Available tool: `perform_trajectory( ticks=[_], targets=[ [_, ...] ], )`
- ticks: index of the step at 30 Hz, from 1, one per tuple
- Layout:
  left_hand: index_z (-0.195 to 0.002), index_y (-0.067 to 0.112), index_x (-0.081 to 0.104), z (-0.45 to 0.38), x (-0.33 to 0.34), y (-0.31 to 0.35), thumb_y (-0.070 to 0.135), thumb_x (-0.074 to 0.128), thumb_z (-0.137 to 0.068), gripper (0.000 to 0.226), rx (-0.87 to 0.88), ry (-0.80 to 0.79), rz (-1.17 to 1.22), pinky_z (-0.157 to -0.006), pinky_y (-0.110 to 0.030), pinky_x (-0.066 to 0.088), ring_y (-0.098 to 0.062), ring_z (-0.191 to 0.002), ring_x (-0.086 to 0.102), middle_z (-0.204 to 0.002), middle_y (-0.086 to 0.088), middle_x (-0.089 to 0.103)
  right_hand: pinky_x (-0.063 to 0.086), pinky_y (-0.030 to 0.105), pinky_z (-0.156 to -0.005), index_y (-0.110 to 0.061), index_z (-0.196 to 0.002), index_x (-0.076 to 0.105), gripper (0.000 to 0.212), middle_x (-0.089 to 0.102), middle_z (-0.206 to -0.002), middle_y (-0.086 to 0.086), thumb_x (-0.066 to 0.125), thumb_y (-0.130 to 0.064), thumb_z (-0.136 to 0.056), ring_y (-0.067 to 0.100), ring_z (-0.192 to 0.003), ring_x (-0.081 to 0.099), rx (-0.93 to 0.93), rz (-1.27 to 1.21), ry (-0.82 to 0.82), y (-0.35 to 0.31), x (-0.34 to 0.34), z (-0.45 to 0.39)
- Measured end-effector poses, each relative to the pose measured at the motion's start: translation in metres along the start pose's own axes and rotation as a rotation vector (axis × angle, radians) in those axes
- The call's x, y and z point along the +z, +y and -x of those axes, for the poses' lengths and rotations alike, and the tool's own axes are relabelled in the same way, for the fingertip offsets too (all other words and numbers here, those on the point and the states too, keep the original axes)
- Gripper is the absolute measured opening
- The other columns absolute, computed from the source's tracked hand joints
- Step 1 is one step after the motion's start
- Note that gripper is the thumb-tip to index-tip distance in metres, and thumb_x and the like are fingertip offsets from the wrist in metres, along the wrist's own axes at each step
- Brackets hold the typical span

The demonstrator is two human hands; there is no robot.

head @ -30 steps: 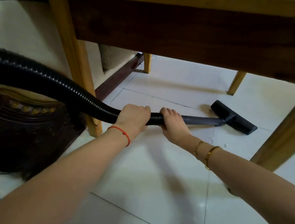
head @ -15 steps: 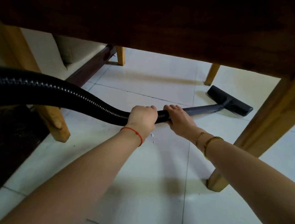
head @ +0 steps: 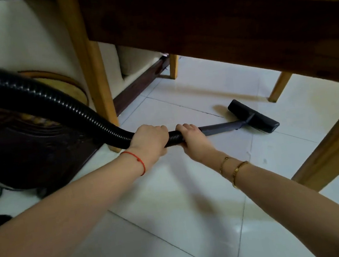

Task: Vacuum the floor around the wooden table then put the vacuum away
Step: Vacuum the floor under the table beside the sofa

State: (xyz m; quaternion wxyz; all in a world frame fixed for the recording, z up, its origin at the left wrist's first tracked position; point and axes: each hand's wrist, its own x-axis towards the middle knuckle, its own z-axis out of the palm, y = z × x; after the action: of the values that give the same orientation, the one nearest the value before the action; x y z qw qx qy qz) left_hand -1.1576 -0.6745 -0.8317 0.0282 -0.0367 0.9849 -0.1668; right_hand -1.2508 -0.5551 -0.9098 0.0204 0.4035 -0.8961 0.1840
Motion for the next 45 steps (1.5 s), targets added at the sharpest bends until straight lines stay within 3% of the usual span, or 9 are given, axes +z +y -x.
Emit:
perform_trajectory(
  ticks=[7, 13, 18, 21, 26, 32, 36, 41, 45],
  targets=[
    [-0.114, 0.012, 0.05, 0.05, 0.007, -0.044, 0.028, 0.049, -0.094, 0.025, -0.056, 0.005, -0.038, -0.064, -0.03, 0.036, -0.024, -0.091, 0.065, -0.105, -0.004, 0.065, 0.038, 0.035, -0.077, -0.006, -0.097, 0.052, 0.012, 0.058, -0.095, 0.014, 0.059, -0.007, -0.088, 0.029, -0.088, 0.051, -0.169, -0.079, 0.025, -0.06, 0.017, -0.012],
    [-0.115, 0.013, 0.05, 0.061, 0.011, -0.052, 0.03, 0.05, -0.095, 0.027, -0.122, -0.027, -0.047, -0.064, -0.029, 0.042, -0.022, -0.086, 0.067, -0.1, -0.002, 0.066, 0.036, 0.032, -0.075, -0.007, -0.095, 0.054, 0.012, 0.058, -0.091, 0.012, 0.061, -0.006, -0.085, 0.026, -0.084, 0.049, -0.228, -0.129, 0.052, -0.072, 0.026, -0.017],
    [-0.117, 0.011, 0.049, 0.036, 0.011, -0.03, 0.026, 0.049, -0.096, 0.026, -0.121, -0.035, -0.016, -0.064, -0.029, 0.035, -0.024, -0.096, 0.065, -0.108, -0.004, 0.065, 0.04, 0.036, -0.08, -0.008, -0.096, 0.053, 0.017, 0.057, -0.092, 0.011, 0.06, -0.001, -0.082, 0.028, -0.087, 0.048, -0.198, -0.118, -0.013, -0.037, 0.023, -0.023],
    [-0.12, 0.012, 0.05, 0.005, 0.013, -0.006, 0.023, 0.049, -0.096, 0.026, -0.116, -0.066, 0.029, -0.067, -0.028, 0.035, -0.022, -0.1, 0.064, -0.112, -0.003, 0.064, 0.035, 0.032, -0.087, -0.008, -0.099, 0.053, 0.019, 0.058, -0.1, 0.012, 0.059, -0.001, -0.083, 0.028, -0.095, 0.047, -0.173, -0.061, -0.052, 0.0, 0.016, -0.027],
    [-0.119, 0.012, 0.052, -0.055, 0.022, 0.036, 0.019, 0.053, -0.095, 0.026, -0.132, -0.032, 0.105, -0.074, -0.028, 0.042, -0.02, -0.103, 0.064, -0.113, -0.002, 0.064, 0.031, 0.038, -0.104, -0.011, -0.099, 0.053, 0.02, 0.059, -0.094, 0.007, 0.059, -0.015, -0.081, 0.026, -0.095, 0.052, -0.168, 0.088, -0.138, 0.065, -0.001, -0.044],
    [-0.12, 0.008, 0.052, -0.12, 0.021, 0.07, 0.013, 0.05, -0.096, 0.025, -0.157, -0.032, 0.182, -0.079, -0.029, 0.046, -0.022, -0.105, 0.062, -0.115, -0.003, 0.061, 0.037, 0.029, -0.08, -0.011, -0.104, 0.056, 0.017, 0.061, -0.101, 0.009, 0.06, -0.01, -0.088, 0.027, -0.099, 0.055, -0.096, 0.14, -0.151, 0.125, -0.014, -0.067],
    [-0.118, 0.008, 0.053, -0.139, 0.019, 0.082, 0.012, 0.051, -0.095, 0.023, -0.127, 0.006, 0.169, -0.067, -0.028, 0.037, -0.021, -0.102, 0.063, -0.112, -0.003, 0.062, 0.041, 0.034, -0.081, -0.012, -0.103, 0.057, 0.018, 0.061, -0.102, 0.01, 0.062, -0.007, -0.086, 0.029, -0.099, 0.056, -0.052, 0.132, -0.16, 0.148, -0.018, -0.075],
    [-0.118, 0.007, 0.052, -0.143, 0.017, 0.075, 0.011, 0.05, -0.096, 0.023, -0.146, -0.006, 0.15, -0.065, -0.028, 0.037, -0.02, -0.098, 0.063, -0.109, -0.003, 0.061, 0.033, 0.027, -0.076, -0.013, -0.103, 0.057, 0.019, 0.06, -0.101, 0.008, 0.063, -0.006, -0.086, 0.027, -0.098, 0.054, -0.064, 0.103, -0.129, 0.149, -0.015, -0.082],
    [-0.116, 0.008, 0.051, -0.129, 0.023, 0.059, 0.013, 0.053, -0.094, 0.023, -0.185, -0.053, 0.101, -0.064, -0.028, 0.037, -0.02, -0.095, 0.064, -0.097, -0.001, 0.061, 0.035, 0.029, -0.076, -0.013, -0.103, 0.055, 0.021, 0.059, -0.102, 0.008, 0.063, -0.005, -0.085, 0.027, -0.098, 0.052, -0.102, 0.068, -0.136, 0.13, -0.004, -0.086]
  ],
)
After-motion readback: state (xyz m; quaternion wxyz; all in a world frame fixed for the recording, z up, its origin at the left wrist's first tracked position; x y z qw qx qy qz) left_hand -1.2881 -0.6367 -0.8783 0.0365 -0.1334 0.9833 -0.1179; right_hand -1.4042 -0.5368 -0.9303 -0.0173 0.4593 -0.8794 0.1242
